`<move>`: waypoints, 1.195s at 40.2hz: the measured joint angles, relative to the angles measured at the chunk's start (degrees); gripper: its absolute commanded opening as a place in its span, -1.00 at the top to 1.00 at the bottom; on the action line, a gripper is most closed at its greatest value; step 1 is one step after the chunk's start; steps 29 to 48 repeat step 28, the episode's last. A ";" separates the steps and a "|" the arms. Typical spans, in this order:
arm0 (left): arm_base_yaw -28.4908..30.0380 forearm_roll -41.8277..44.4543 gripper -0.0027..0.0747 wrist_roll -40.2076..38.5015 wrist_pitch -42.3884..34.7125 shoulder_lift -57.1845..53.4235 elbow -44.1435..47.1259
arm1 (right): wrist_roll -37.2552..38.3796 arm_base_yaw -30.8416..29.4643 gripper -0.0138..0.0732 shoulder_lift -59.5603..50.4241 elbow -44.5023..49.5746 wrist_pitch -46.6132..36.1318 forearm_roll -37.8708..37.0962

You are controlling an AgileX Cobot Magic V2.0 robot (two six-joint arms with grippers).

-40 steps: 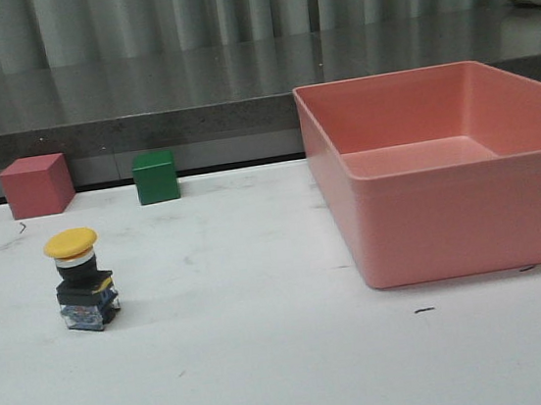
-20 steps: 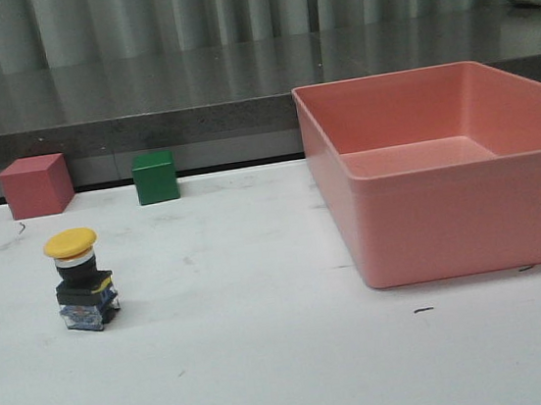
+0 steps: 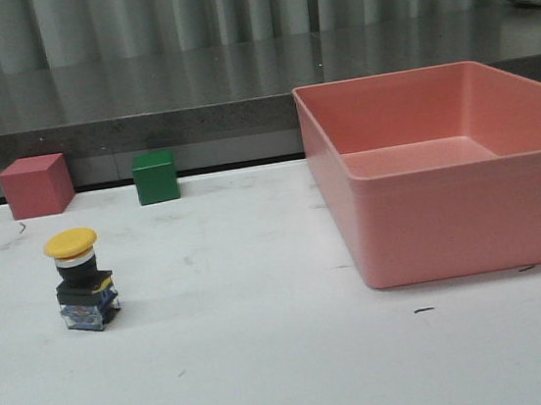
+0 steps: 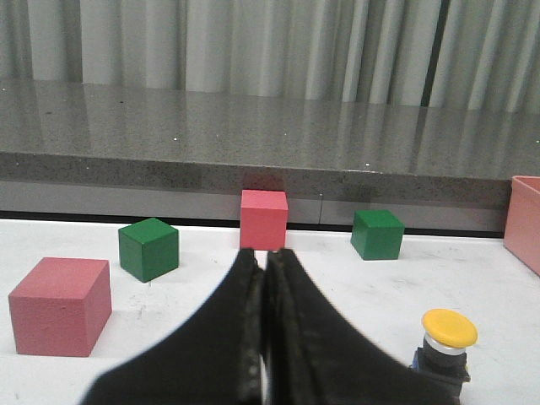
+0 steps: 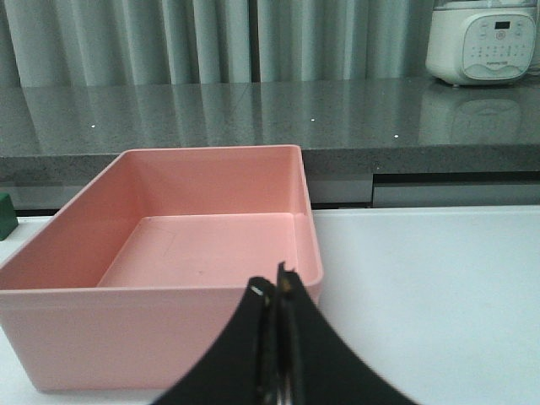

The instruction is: Place and stand button with both arms

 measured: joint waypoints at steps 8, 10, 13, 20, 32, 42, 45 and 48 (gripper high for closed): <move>0.00 0.00 0.98 0.00 0.00 0.00 0.00 | -1.41 0.00 0.84 0.00 0.00 0.00 1.08; 0.00 0.00 0.98 0.00 0.00 0.00 0.00 | -1.44 0.00 0.84 0.00 0.00 0.00 1.08; 0.00 0.00 0.98 0.00 0.00 0.00 0.00 | -1.54 0.00 0.84 0.00 0.00 0.00 1.19; 0.00 0.00 0.98 0.00 0.00 0.00 0.00 | -1.65 0.00 0.84 0.00 0.00 0.00 1.29; 0.00 0.00 0.98 0.00 0.00 0.00 0.00 | -1.65 0.00 0.84 0.00 0.00 0.00 1.29; 0.00 0.00 0.98 0.00 0.00 0.00 0.00 | -1.65 0.00 0.84 0.00 0.00 0.00 1.29; 0.00 0.00 0.98 0.00 0.00 0.00 0.00 | -1.65 0.00 0.84 0.00 0.00 0.00 1.29; 0.00 0.00 0.98 0.00 0.00 0.00 0.00 | -1.65 0.00 0.84 0.00 0.00 0.00 1.29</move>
